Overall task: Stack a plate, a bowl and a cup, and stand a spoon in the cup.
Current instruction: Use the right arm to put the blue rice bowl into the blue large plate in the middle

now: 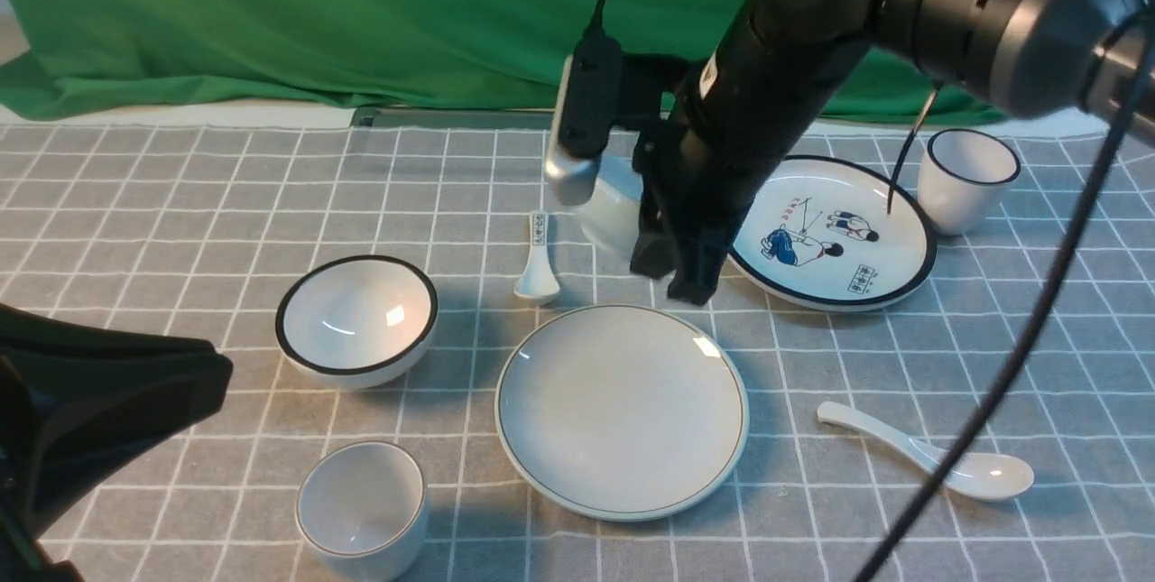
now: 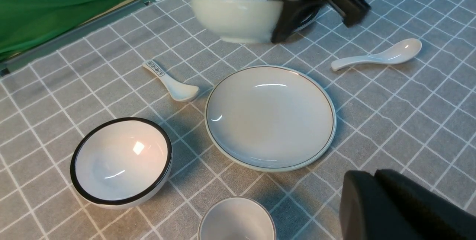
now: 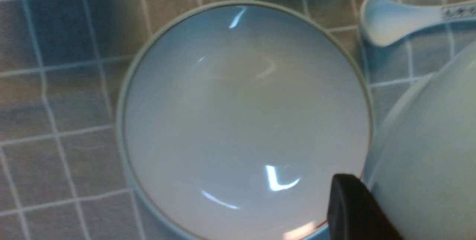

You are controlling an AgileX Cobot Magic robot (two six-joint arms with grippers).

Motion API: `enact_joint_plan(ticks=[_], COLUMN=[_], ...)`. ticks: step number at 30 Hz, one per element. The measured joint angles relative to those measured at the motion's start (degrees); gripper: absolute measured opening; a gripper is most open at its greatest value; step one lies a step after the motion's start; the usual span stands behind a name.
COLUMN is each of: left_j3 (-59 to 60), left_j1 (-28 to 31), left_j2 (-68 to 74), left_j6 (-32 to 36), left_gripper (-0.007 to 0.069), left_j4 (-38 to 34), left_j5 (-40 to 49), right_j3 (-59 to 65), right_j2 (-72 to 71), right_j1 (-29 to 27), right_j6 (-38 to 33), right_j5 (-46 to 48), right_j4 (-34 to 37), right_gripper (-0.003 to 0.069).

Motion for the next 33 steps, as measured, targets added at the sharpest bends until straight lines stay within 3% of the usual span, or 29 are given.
enact_joint_plan(ticks=[3, 11, 33], left_j3=[0.0, 0.0, 0.0], left_j1=[0.0, 0.0, 0.0], left_j2=[0.0, 0.0, 0.0], left_j6=[0.0, 0.0, 0.0], left_gripper=[0.0017, 0.0017, 0.0017], left_j4=[0.29, 0.39, 0.28], left_j5=[0.48, 0.66, 0.85], right_j3=[7.25, 17.06, 17.34], right_j2=[-1.16, -1.11, 3.09], right_j1=[4.88, 11.93, 12.29], right_j6=[10.51, 21.15, 22.84], right_j5=[-1.53, -12.98, -15.9], right_j4=[-5.82, -10.87, -17.03], right_gripper=[0.0114, 0.0114, 0.0116])
